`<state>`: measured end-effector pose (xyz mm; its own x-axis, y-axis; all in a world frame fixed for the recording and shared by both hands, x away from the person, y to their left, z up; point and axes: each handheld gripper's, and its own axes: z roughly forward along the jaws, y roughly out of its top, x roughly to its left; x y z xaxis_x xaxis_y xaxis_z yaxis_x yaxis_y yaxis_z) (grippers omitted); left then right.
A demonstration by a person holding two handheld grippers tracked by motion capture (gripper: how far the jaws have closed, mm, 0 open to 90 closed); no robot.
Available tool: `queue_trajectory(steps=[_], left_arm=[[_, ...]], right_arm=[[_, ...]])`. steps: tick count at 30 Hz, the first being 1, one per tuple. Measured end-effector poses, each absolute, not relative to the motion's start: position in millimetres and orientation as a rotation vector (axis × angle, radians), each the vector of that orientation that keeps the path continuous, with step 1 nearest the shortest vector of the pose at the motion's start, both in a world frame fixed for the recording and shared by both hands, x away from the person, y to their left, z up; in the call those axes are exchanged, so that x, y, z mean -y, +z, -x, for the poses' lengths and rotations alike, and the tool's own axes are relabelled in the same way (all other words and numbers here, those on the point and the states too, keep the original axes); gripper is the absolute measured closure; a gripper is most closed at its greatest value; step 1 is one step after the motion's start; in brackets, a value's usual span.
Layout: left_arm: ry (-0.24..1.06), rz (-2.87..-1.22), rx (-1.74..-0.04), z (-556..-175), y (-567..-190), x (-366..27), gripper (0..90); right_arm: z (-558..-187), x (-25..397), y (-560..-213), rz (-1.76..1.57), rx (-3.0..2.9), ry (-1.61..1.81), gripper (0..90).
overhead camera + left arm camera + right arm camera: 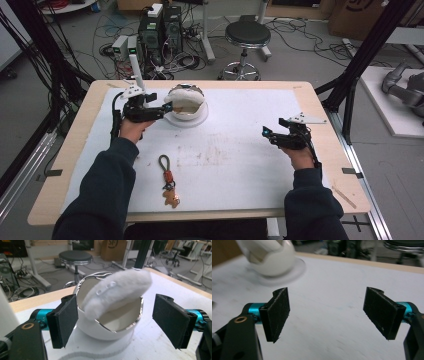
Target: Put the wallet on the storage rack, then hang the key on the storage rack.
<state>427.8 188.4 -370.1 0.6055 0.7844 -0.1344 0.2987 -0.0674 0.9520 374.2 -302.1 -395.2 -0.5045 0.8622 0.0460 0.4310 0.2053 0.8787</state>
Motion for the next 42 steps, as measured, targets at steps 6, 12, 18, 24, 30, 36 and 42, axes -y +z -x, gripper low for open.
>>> queue_trajectory(steps=[6,12,18,24,30,36,42], left_arm=[[0.58,-1.598,-0.949,-391.8,-383.1,-200.6,20.5],[0.59,-1.573,-0.986,-370.5,-390.4,-213.3,20.5],[0.626,-1.577,-1.003,-356.8,-393.5,-227.2,20.5],[0.619,-1.567,-1.009,-343.6,-401.3,-231.8,20.5],[0.587,-1.548,-1.053,-336.4,-413.0,-238.8,20.6],[0.555,-1.547,-1.057,-330.7,-412.7,-242.2,20.7],[0.504,-1.633,-1.08,-329.4,-418.4,-239.0,26.3]], right_arm=[[-375.1,309.2,-402.6,-1.204,-2.057,1.133,21.7],[-374.6,311.9,-402.2,-1.22,-2.048,1.158,21.6],[-376.9,309.9,-404.6,-1.23,-2.053,1.153,21.6],[-372.1,310.0,-404.5,-1.228,-2.051,1.183,21.7],[-368.1,317.0,-403.4,-1.258,-2.01,1.214,21.7],[-366.1,321.1,-407.0,-1.278,-2.0,1.203,21.7],[-364.9,319.9,-408.2,-1.269,-2.016,1.201,21.7]])
